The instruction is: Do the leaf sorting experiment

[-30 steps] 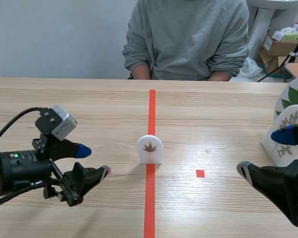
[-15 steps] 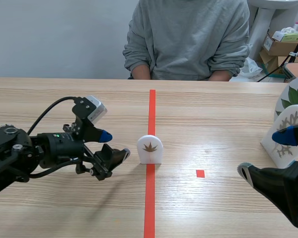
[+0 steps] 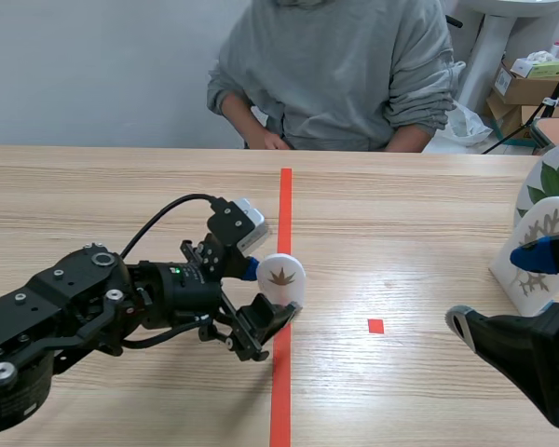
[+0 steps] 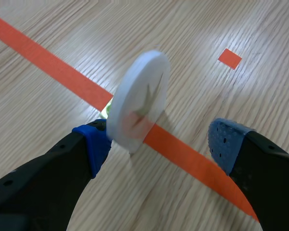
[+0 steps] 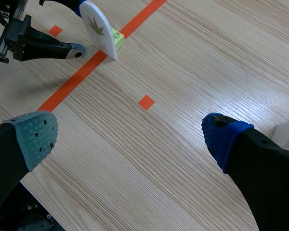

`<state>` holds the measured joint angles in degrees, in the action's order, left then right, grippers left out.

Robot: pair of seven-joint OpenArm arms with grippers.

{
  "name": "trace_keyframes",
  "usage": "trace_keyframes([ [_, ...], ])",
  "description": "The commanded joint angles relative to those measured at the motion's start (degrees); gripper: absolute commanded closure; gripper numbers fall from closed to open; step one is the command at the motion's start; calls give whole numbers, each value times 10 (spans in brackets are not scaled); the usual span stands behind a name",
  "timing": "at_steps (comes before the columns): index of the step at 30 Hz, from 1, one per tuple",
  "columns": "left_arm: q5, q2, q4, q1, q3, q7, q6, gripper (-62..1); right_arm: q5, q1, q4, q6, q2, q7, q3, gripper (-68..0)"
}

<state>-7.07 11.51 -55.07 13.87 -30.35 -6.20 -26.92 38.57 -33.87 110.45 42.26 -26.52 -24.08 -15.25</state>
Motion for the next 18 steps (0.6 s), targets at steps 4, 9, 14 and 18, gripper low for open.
trace_keyframes([
  [4, 10, -13, 13, 8, 3, 14, 8, -437, 6, 5, 0, 5, -9, 9, 1, -619],
  [9, 33, -14, 15, 8, 3, 20, 12, -437, 6, 5, 0, 5, -9, 9, 1, -619],
  [14, 45, -21, 19, 12, 3, 20, 41, -437, 6, 5, 0, 5, -9, 9, 1, -619],
  [18, 52, -29, 20, 12, 3, 21, 48, -434, 6, 5, 0, 5, -9, 9, 1, -619],
])
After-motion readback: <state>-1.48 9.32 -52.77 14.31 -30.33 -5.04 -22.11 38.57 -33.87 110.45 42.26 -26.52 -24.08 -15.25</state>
